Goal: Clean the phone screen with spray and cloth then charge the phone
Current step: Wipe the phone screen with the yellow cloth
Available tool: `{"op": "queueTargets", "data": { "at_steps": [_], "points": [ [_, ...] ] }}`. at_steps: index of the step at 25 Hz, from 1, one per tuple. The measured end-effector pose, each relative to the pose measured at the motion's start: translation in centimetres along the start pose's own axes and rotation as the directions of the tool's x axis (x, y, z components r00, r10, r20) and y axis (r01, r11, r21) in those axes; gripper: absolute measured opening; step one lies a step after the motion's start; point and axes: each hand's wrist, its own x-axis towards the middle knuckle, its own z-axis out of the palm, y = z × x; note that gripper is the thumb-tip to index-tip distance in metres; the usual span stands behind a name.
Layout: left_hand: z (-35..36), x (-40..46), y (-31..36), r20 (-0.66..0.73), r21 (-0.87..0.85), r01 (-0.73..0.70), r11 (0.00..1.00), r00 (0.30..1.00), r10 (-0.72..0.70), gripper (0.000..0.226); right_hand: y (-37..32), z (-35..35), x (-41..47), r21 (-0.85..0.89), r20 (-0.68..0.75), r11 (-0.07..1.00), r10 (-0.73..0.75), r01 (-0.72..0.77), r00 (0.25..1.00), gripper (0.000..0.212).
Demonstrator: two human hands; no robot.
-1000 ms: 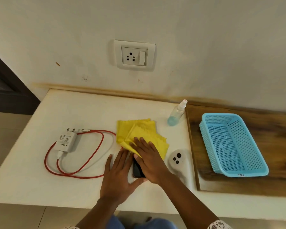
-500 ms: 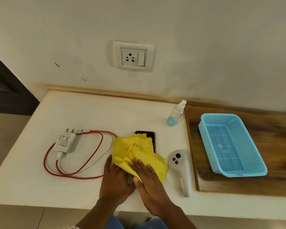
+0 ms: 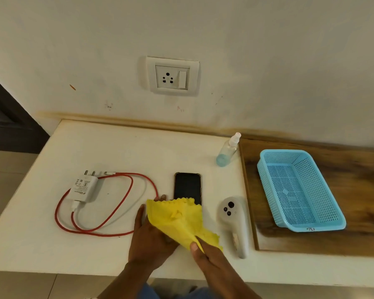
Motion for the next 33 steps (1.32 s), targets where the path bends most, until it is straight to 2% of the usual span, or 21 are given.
{"op": "queueTargets", "data": {
  "at_steps": [1, 2, 6, 8, 10, 11, 13, 15, 16, 23, 29, 33],
  "points": [
    [0.1, 0.1, -0.2, 0.054, 0.161, -0.024, 0.987, 0.998, 0.016, 0.076, -0.8, -0.8, 0.0, 0.066, -0.001, 0.998, 0.012, -0.012, 1.0, 0.031],
    [0.0, 0.4, -0.2, 0.089, 0.251, -0.01, 0.968, 0.996, -0.013, 0.079, -1.6, -1.7, 0.4, 0.114, -0.016, 0.994, 0.002, 0.0, 1.0, 0.026],
    [0.1, 0.5, -0.3, 0.136, 0.321, 0.08, 0.944, 0.982, -0.129, 0.09, -5.1, -4.7, 3.8, 0.166, -0.281, 0.975, -0.095, 0.146, 0.955, 0.024],
    [0.1, 0.5, -0.3, 0.141, 0.357, 0.067, 0.932, 0.982, -0.124, 0.091, -6.2, -4.9, 6.8, 0.011, -0.371, 0.975, -0.202, 0.222, 0.906, 0.036],
    [0.0, 0.7, -0.2, 0.148, 0.363, 0.066, 0.929, 0.981, -0.128, 0.091, -6.2, -4.6, 10.2, -0.257, -0.365, 0.942, -0.303, 0.217, 0.881, 0.044],
    [0.0, 0.7, -0.1, 0.14, 0.367, 0.069, 0.928, 0.982, -0.129, 0.091, -5.6, -4.2, 11.9, -0.418, -0.314, 0.882, -0.363, 0.215, 0.877, 0.045],
    [-0.1, 0.7, 0.0, 0.129, 0.37, 0.074, 0.926, 0.983, -0.13, 0.091, -3.2, -3.1, 14.3, -0.692, -0.137, 0.691, -0.407, 0.207, 0.903, 0.044],
    [-0.2, 0.7, 0.0, 0.111, 0.368, 0.072, 0.927, 0.986, -0.121, 0.091, -0.6, -2.0, 15.3, -0.819, -0.01, 0.536, -0.373, 0.206, 0.928, 0.044],
    [-0.1, 0.7, 0.0, 0.106, 0.368, 0.069, 0.927, 0.988, -0.115, 0.091, 0.3, -1.7, 15.3, -0.833, 0.003, 0.511, -0.377, 0.211, 0.926, 0.045],
    [0.1, 0.7, 0.0, 0.075, 0.369, 0.046, 0.928, 0.994, -0.079, 0.089, 2.2, -0.7, 12.4, -0.791, 0.008, 0.544, -0.448, 0.28, 0.894, 0.045],
    [-0.2, 0.5, 0.1, 0.042, 0.34, 0.015, 0.94, 0.999, -0.032, 0.069, 3.4, 0.4, 9.1, -0.74, 0.06, 0.603, -0.382, 0.298, 0.922, 0.044],
    [-0.5, 0.4, 0.4, 0.028, 0.325, -0.003, 0.946, 1.0, -0.006, 0.06, 3.7, 1.2, 7.7, -0.686, 0.037, 0.664, -0.377, 0.297, 0.926, 0.044]
  ]
}}
